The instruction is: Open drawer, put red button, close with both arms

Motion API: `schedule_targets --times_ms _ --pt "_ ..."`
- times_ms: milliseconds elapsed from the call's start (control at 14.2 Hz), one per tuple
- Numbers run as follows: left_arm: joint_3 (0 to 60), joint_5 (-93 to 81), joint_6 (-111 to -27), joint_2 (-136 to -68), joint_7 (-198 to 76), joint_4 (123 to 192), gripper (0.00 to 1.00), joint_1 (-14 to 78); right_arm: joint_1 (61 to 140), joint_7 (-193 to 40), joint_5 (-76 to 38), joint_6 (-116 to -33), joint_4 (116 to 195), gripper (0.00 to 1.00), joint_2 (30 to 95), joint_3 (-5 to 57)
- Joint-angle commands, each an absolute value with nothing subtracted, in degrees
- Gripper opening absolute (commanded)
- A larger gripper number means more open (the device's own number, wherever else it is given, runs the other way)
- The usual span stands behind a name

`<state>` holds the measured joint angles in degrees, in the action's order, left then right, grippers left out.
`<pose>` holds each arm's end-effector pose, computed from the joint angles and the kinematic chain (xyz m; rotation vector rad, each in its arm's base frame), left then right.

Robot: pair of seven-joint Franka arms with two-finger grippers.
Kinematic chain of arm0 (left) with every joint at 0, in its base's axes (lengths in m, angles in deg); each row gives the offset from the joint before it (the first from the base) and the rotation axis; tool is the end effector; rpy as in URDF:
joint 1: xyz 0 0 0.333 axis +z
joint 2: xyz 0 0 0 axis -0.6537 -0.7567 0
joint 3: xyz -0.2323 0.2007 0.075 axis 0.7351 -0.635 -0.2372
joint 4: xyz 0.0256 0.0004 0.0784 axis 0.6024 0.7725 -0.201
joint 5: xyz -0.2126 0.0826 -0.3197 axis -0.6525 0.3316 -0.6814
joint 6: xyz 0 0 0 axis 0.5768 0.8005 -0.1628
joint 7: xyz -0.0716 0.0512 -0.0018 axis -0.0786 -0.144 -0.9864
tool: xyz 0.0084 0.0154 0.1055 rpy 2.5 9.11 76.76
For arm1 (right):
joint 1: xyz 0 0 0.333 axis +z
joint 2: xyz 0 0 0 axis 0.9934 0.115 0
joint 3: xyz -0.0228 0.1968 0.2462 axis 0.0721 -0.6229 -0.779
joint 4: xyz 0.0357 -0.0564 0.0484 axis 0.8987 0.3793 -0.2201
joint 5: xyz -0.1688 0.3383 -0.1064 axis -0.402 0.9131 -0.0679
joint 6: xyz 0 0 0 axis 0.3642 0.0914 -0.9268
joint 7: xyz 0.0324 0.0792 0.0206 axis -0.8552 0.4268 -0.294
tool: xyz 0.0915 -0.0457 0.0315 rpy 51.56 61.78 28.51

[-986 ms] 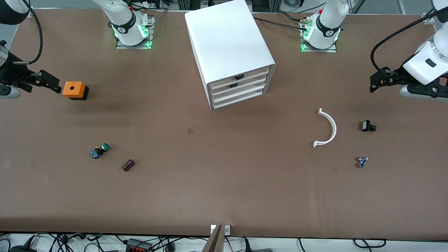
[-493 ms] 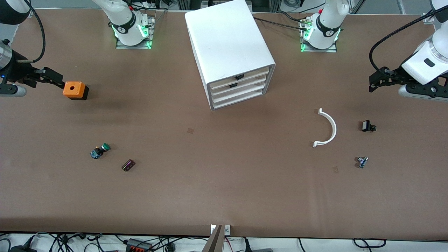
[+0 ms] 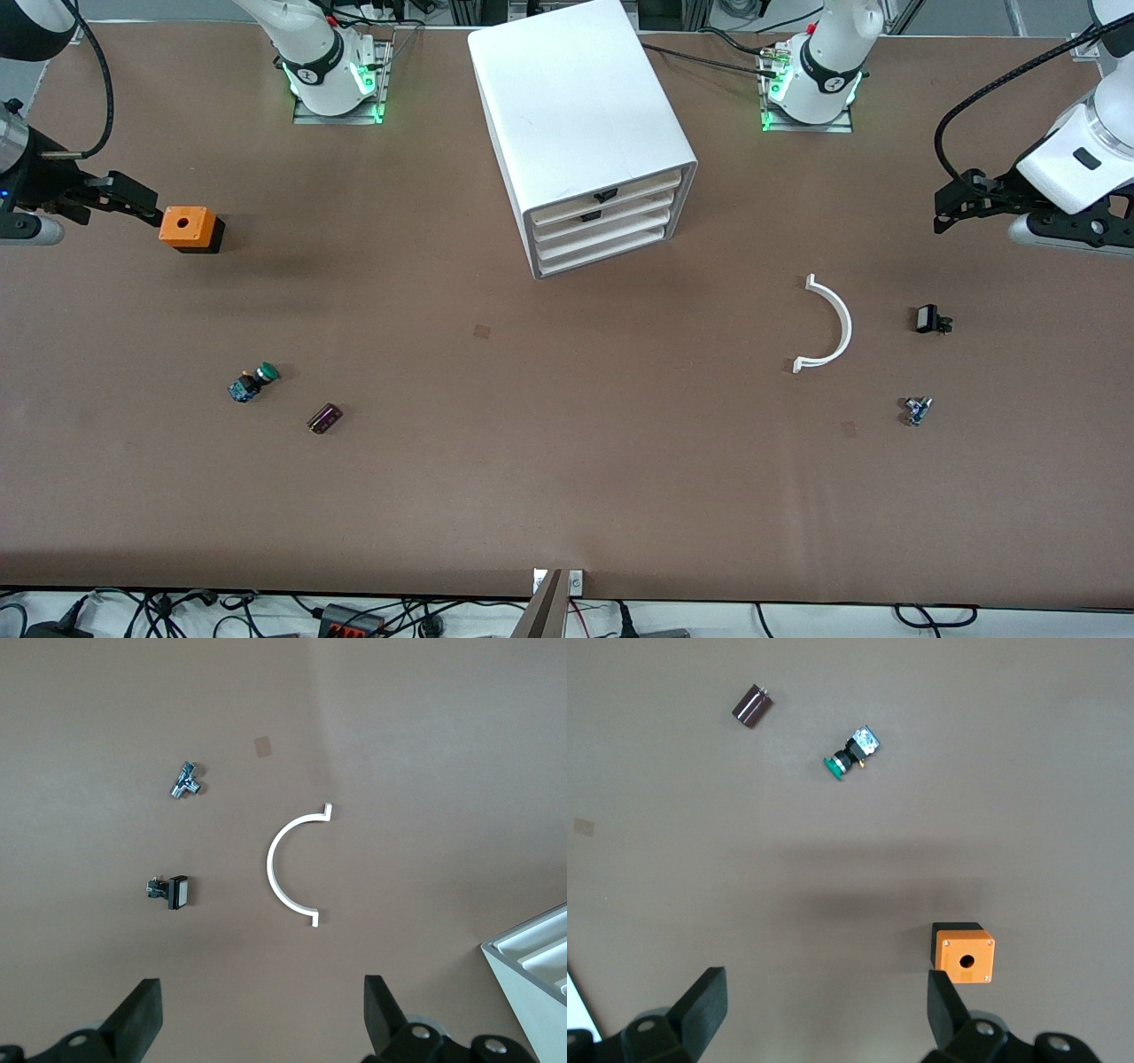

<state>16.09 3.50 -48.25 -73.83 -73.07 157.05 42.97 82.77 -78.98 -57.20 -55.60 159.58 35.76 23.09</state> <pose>0.5461 -0.0191 0.5826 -3.1250 0.2007 0.0218 0.5394 -0.0331 0.5597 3.1165 -0.0151 -0.0785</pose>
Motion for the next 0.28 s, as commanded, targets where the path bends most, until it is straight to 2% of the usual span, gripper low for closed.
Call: schedule_targets --times_ms 0,211 --pt "16.25 4.58 -47.17 -73.99 -73.73 156.00 1.00 43.11 82.87 -78.71 -57.03 -55.58 159.55 1.00 34.70 22.39" --pt "16.25 4.49 -47.17 -74.08 -74.09 155.91 1.00 43.11 82.87 -78.80 -57.11 -55.31 159.55 1.00 34.70 22.39"
